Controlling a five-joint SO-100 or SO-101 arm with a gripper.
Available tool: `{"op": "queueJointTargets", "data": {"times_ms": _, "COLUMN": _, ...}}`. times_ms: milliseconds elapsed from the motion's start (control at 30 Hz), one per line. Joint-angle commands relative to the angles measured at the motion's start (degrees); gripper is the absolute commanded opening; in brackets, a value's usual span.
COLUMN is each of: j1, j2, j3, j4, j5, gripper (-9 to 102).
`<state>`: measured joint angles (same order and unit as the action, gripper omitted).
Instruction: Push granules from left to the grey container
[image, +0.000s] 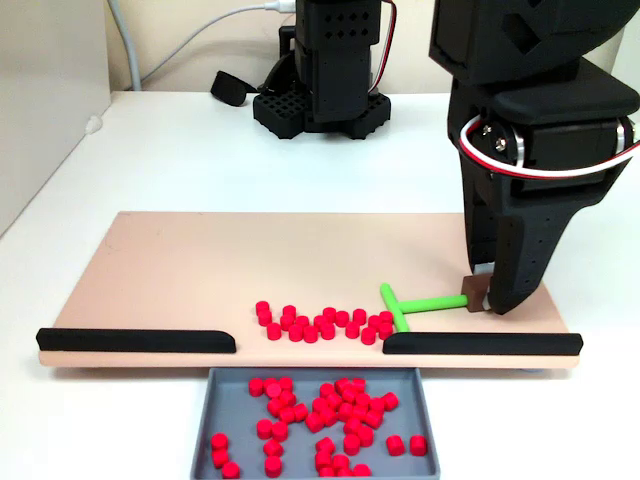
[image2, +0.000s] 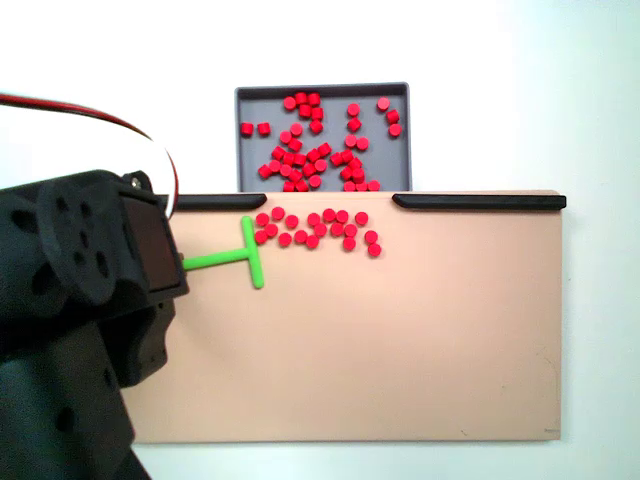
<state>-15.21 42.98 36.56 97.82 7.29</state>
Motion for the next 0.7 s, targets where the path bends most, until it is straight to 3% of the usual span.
{"op": "queueJointTargets", "data": {"times_ms": 0, "j1": 1.1, "j2": 0.2, "j3": -1.7, "j4": 0.0, "j5": -0.7, "gripper": 0}}
{"op": "queueJointTargets", "data": {"times_ms": 667, "j1": 2.3, "j2": -0.1, "j3": -1.7, "j4": 0.0, "j5": -2.5, "gripper": 0}}
